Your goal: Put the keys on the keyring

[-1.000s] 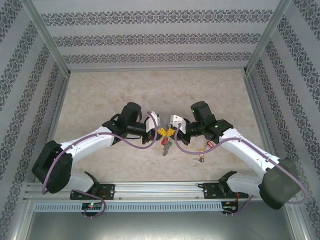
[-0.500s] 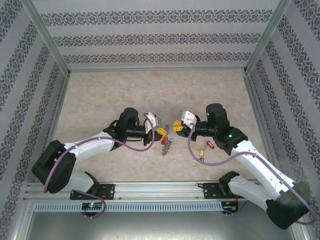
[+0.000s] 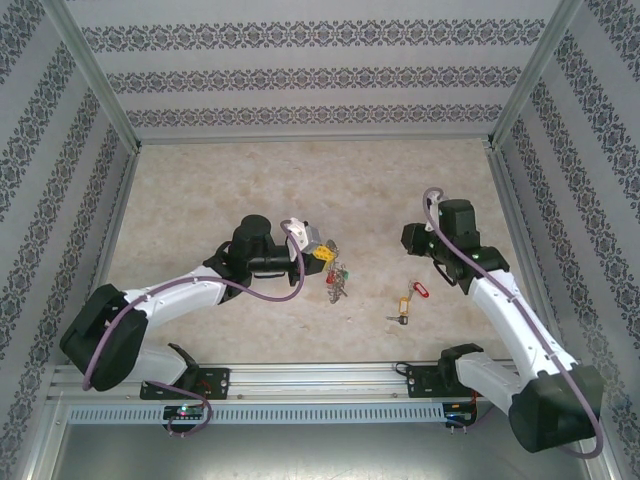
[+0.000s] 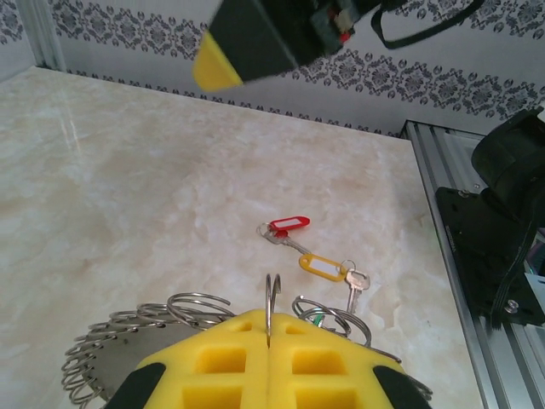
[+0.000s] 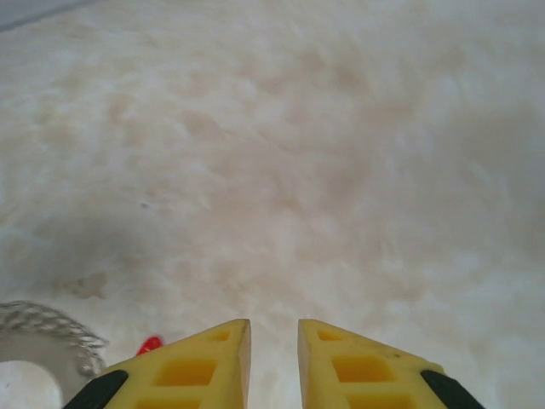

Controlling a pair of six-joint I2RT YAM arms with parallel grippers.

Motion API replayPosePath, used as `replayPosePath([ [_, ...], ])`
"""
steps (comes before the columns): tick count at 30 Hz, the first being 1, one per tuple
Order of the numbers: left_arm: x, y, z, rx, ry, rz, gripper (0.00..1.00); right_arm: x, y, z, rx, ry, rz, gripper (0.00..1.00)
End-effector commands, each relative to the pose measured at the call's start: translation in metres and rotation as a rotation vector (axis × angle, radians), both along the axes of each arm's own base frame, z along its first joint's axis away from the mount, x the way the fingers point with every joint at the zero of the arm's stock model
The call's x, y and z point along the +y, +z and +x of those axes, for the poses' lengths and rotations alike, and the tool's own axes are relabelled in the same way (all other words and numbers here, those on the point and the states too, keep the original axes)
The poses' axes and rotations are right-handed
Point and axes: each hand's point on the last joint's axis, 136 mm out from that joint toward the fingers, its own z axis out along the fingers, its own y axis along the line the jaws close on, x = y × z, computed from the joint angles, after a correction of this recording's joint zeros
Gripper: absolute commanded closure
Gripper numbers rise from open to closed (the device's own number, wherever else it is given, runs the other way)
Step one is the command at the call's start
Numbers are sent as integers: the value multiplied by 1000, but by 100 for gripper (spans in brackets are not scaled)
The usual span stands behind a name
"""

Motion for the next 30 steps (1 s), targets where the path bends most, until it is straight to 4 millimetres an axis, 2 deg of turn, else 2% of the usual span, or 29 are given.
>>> replayPosePath([
  [1,0,21,-1,-60,1,-31,100,-16,-43,-40,306,-166,28,77],
  [9,0,21,0,-70,-2,-18,100,-12,-100,-89,598,-223,25,70],
  [15,1,20,-1,-81,-8,-3,100,-5,-127,-103,645,-249,69,65],
  [20,0,22,-3,-81,-22,2,100,-5,-134,-110,636,-220,-25,60],
  [23,1,22,-3,-85,-15,1,100,5,-137,-113,632,-174,-30,57],
  [27,2,22,-3,-92,-15,6,100,8,-135,-112,599,-144,-46,55],
  [30,2,24,-3,-97,-16,6,100,1,-135,-114,578,-175,-63,53],
])
